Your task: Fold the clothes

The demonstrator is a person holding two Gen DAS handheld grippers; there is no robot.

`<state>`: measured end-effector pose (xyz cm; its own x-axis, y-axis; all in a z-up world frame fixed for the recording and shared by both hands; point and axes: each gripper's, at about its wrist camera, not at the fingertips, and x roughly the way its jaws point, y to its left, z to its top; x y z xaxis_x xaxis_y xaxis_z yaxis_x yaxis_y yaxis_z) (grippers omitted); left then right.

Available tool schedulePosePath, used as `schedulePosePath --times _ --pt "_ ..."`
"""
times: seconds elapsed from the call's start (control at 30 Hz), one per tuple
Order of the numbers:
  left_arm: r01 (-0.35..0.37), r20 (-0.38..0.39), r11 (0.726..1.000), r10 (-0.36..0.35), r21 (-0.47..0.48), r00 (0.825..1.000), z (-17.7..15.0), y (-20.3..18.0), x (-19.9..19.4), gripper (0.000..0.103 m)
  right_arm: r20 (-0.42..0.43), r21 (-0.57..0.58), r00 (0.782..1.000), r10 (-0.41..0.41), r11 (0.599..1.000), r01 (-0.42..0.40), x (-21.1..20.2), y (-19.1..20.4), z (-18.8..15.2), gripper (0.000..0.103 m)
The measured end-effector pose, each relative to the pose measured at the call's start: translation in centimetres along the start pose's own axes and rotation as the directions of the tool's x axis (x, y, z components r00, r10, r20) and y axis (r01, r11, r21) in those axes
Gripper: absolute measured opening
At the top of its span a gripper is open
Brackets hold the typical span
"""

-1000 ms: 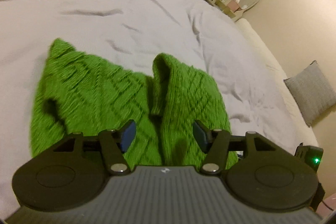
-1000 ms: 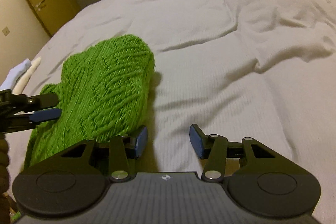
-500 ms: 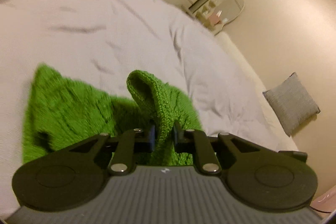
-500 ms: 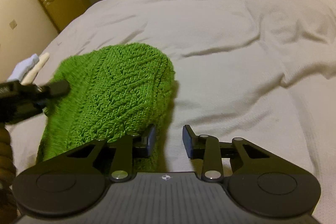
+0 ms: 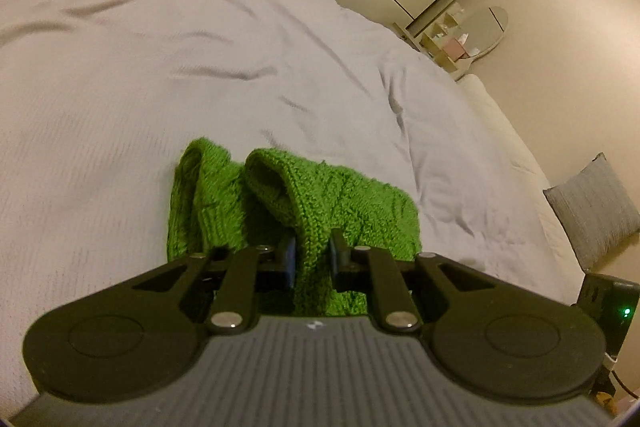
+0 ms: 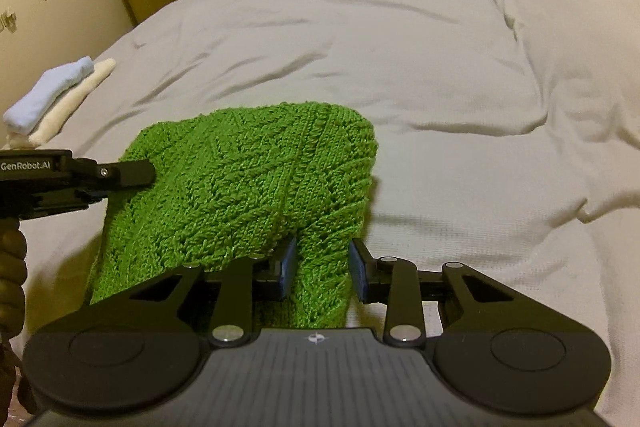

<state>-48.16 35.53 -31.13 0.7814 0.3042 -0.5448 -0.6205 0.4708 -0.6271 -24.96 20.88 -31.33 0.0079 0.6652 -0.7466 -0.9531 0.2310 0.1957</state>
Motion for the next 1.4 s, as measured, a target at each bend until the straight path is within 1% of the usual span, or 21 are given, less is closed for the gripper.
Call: schedulePosePath --times 0.13,0.2,0.27,0.37,0.4,0.43,0.47,0.5,0.67,0.73,0.8,0.87,0.93,0.97,1.03,1.07,1.1,1.13,1.2,1.3,1.4 --pt "0.003 -0.017 0.999 -0.004 -0.041 1.0 -0.2 0.5 0.9 0.019 0.008 0.037 1.0 0.016 0.999 -0.017 -0.1 -0.7 -0.2 0.037" --pt "0.011 -0.022 0.998 -0.013 -0.059 1.0 -0.4 0.6 1.2 0.02 0.019 0.064 1.0 0.012 0.998 -0.013 -0.3 -1.5 -0.6 0.051" --pt "0.02 -0.023 0.998 -0.021 -0.054 1.0 -0.4 0.7 1.5 0.02 0.019 0.104 1.0 0.021 0.994 -0.022 -0.4 -2.5 -1.1 0.056" --pt "0.027 -0.016 1.0 -0.027 -0.011 1.0 -0.2 -0.2 1.1 0.013 0.01 0.16 0.999 0.049 0.986 -0.05 -0.8 -3.7 -1.7 0.056" --pt "0.023 -0.004 1.0 -0.023 0.015 1.0 -0.1 -0.7 0.6 0.012 0.011 0.159 0.998 0.057 0.986 -0.058 -1.1 -3.6 -1.6 0.052" --pt "0.026 0.012 0.999 -0.026 0.041 1.0 0.2 -1.2 0.0 0.012 0.012 0.147 0.998 0.065 0.987 -0.066 -1.4 -3.2 -1.4 0.048" --pt "0.035 0.029 0.997 -0.036 0.062 0.999 0.6 -1.7 -0.8 0.012 0.014 0.122 0.998 0.069 0.99 -0.07 -1.6 -2.6 -1.3 0.04" --pt "0.044 0.044 0.996 -0.048 0.082 0.998 1.1 -2.1 -1.6 0.012 0.015 0.097 0.997 0.073 0.992 -0.074 -1.7 -1.9 -1.2 0.038" --pt "-0.06 0.048 0.988 0.054 0.141 0.997 2.1 -1.7 -2.4 0.012 0.019 -0.027 0.995 0.095 0.995 -0.094 -2.3 1.6 -0.6 0.039" --pt "-0.073 0.018 0.992 0.072 0.102 0.997 1.7 0.1 -2.0 0.012 0.016 -0.083 0.997 0.082 0.993 -0.08 -2.2 2.8 -0.8 0.041" --pt "-0.087 -0.018 0.995 0.088 0.053 0.996 0.8 2.0 -0.9 0.014 0.02 -0.165 0.999 0.038 0.986 -0.035 -1.7 4.0 -1.4 0.042" --pt "-0.093 -0.009 0.995 0.094 0.033 0.996 -0.1 2.6 -0.5 0.014 0.02 -0.222 1.0 0.008 0.975 -0.003 -1.1 4.6 -2.1 0.042" --pt "-0.09 0.012 0.996 0.089 0.021 0.996 -0.5 2.6 -0.9 0.018 0.036 -0.229 0.999 0.009 0.974 -0.001 -1.4 4.5 -2.6 0.042" --pt "-0.09 0.015 0.996 0.09 0.01 0.996 -0.5 2.6 -1.1 0.018 0.047 -0.222 0.999 0.018 0.975 -0.007 -1.6 4.4 -2.7 0.043" --pt "-0.079 0.016 0.996 0.08 -0.027 0.997 -0.5 2.7 -1.7 0.022 0.07 -0.149 0.995 0.07 0.987 -0.059 -2.1 3.3 -2.5 0.05" --pt "-0.07 0.017 0.997 0.071 -0.035 0.997 -0.8 2.5 -2.1 0.025 0.081 -0.095 0.991 0.107 0.99 -0.099 -2.5 2.5 -2.5 0.061" --pt "-0.067 0.015 0.997 0.068 -0.034 0.998 -1.2 2.2 -2.5 0.029 0.094 -0.039 0.987 0.131 0.991 -0.127 -2.7 1.8 -2.7 0.064" --pt "-0.068 0.017 0.997 0.069 -0.037 0.998 -1.8 2.0 -3.0 0.032 0.109 0.014 0.984 0.138 0.99 -0.141 -3.2 1.0 -3.1 0.064" --pt "-0.051 0.009 0.996 0.051 -0.069 0.999 -2.8 1.9 -3.6 0.032 0.134 0.114 0.98 0.148 0.98 -0.164 -4.1 -0.6 -4.0 0.064" --pt "-0.009 -0.005 0.989 0.009 -0.15 1.0 -4.5 1.9 -3.8 0.032 0.116 0.195 0.984 0.133 0.969 -0.154 -5.2 -2.5 -5.5 0.064" --pt "0.006 -0.03 0.98 -0.012 -0.2 0.999 -6.4 2.2 -3.7 0.032 0.103 0.227 0.983 0.149 0.959 -0.17 -6.1 -3.0 -6.9 0.064"
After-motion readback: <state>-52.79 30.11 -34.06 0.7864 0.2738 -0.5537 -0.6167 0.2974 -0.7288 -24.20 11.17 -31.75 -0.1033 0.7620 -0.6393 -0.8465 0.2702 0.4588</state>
